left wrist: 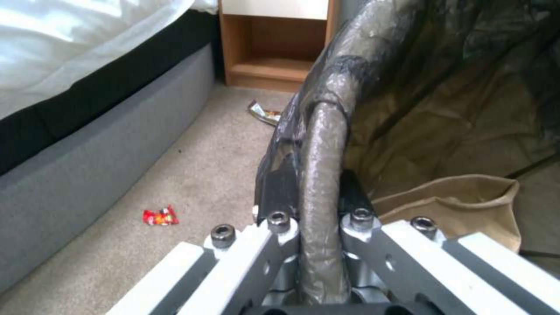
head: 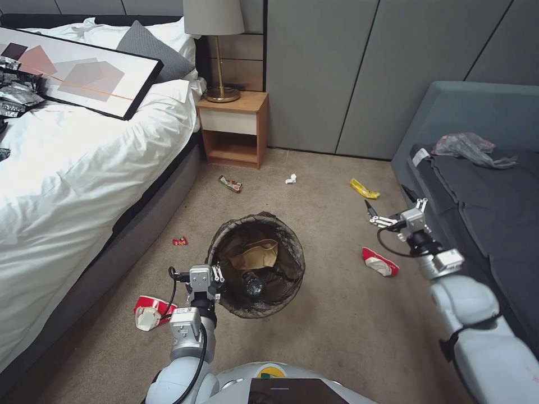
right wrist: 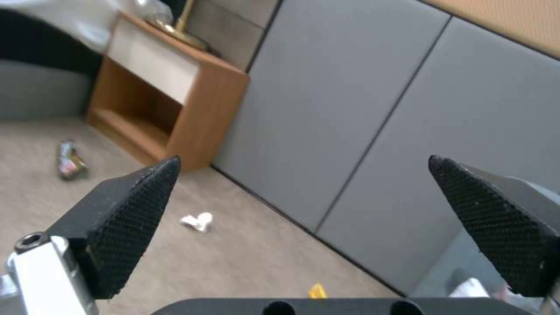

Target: Pick up the trash bin, then pick up the garbage from the floor and place it into the trash bin.

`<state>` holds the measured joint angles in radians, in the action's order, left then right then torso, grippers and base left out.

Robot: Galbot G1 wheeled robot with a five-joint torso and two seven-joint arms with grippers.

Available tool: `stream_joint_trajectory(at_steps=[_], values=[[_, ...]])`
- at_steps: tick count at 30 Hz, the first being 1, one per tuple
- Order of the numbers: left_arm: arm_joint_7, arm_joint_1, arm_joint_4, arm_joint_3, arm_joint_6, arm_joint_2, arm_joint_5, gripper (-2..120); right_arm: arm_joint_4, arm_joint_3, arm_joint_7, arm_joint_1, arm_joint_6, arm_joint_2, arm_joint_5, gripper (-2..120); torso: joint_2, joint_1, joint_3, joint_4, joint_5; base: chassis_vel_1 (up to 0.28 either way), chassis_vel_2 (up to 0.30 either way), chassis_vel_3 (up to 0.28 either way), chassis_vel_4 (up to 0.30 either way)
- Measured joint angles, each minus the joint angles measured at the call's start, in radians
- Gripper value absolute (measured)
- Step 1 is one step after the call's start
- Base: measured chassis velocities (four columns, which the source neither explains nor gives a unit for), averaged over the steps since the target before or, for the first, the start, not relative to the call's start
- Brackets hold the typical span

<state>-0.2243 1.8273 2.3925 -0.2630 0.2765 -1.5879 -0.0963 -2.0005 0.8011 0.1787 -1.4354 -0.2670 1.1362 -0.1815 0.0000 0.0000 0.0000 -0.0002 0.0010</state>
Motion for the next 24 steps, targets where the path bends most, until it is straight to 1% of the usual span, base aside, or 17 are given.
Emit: stream_joint_trajectory(at_steps=[1, 2, 3, 4, 5, 7, 8, 13, 18, 20, 21, 22, 23, 24], values=[[0.000, 0.000, 0.000, 0.000, 0.000, 0.000, 0.000, 0, 0.056, 0.007, 0.038, 0.031, 0.032, -0.043, 0.001, 100, 0.000, 0.000, 0.000, -0.0007, -0.0010, 0.000, 0.000, 0.000, 0.000], [0.000, 0.000, 0.000, 0.000, 0.000, 0.000, 0.000, 0, 0.133, 0.021, 0.090, 0.084, 0.077, -0.107, -0.001, 100, 0.000, 0.000, 0.000, 0.0007, -0.0006, 0.000, 0.000, 0.000, 0.000], [0.000, 0.000, 0.000, 0.000, 0.000, 0.000, 0.000, 0, 0.133, 0.021, 0.090, 0.084, 0.077, -0.107, -0.001, 100, 0.000, 0.000, 0.000, 0.0007, -0.0006, 0.000, 0.000, 0.000, 0.000], [0.000, 0.000, 0.000, 0.000, 0.000, 0.000, 0.000, 0, 0.162, 0.028, 0.109, 0.102, 0.094, -0.131, -0.003, 100, 0.000, 0.000, 0.000, 0.0005, -0.0014, 0.000, 0.000, 0.000, 0.000], [0.000, 0.000, 0.000, 0.000, 0.000, 0.000, 0.000, 0, 0.169, 0.028, 0.117, 0.103, 0.100, -0.134, -0.004, 100, 0.000, 0.000, 0.000, 0.0003, -0.0006, 0.000, 0.000, 0.000, 0.000], [0.000, 0.000, 0.000, 0.000, 0.000, 0.000, 0.000, 0, 0.170, 0.028, 0.119, 0.100, 0.101, -0.132, -0.004, 100, 0.000, 0.000, 0.000, 0.0002, -0.0004, 0.000, 0.000, 0.000, 0.000], [0.000, 0.000, 0.000, 0.000, 0.000, 0.000, 0.000, 0, 0.170, 0.028, 0.119, 0.093, 0.101, -0.127, -0.004, 100, 0.000, 0.000, 0.000, -0.0001, -0.0011, 0.000, 0.000, 0.000, 0.000], [0.000, 0.000, 0.000, 0.000, 0.000, 0.000, 0.000, 0, 0.163, 0.026, 0.118, 0.079, 0.100, -0.115, -0.005, 100, 0.000, 0.000, 0.000, 0.0002, -0.0011, 0.000, 0.000, 0.000, 0.000], [0.000, 0.000, 0.000, 0.000, 0.000, 0.000, 0.000, 0, 0.176, 0.025, 0.125, 0.089, 0.100, -0.120, -0.002, 100, 0.000, 0.000, 0.000, 0.0001, -0.0012, 0.000, 0.000, 0.000, 0.000], [0.000, 0.000, 0.000, 0.000, 0.000, 0.000, 0.000, 0, 0.225, 0.016, 0.153, 0.111, 0.095, -0.128, 0.019, 100, 0.000, 0.000, 0.000, 0.0002, -0.0016, 0.000, 0.000, 0.000, 0.000], [0.000, 0.000, 0.000, 0.000, 0.000, 0.000, 0.000, 0, 0.271, 0.006, 0.179, 0.130, 0.089, -0.132, 0.039, 100, 0.000, 0.000, 0.000, 0.0001, -0.0004, 0.000, 0.000, 0.000, 0.000], [0.000, 0.000, 0.000, -0.001, 0.000, 0.000, 0.000, 0, 0.311, -0.001, 0.202, 0.146, 0.084, -0.136, 0.054, 100, 0.000, 0.000, 0.000, 0.0004, -0.0006, 0.000, 0.000, 0.000, 0.000], [0.000, 0.000, 0.000, -0.001, 0.000, 0.000, 0.000, 0, 0.311, -0.001, 0.202, 0.146, 0.084, -0.136, 0.054, 100, 0.000, 0.000, 0.000, 0.0004, -0.0006, 0.000, 0.000, 0.000, 0.000], [0.000, 0.000, 0.000, 0.000, 0.000, 0.000, 0.000, 0, 0.344, -0.008, 0.221, 0.161, 0.078, -0.140, 0.068, 100, 0.000, 0.000, 0.000, 0.0003, -0.0010, 0.000, 0.000, 0.000, 0.000]])
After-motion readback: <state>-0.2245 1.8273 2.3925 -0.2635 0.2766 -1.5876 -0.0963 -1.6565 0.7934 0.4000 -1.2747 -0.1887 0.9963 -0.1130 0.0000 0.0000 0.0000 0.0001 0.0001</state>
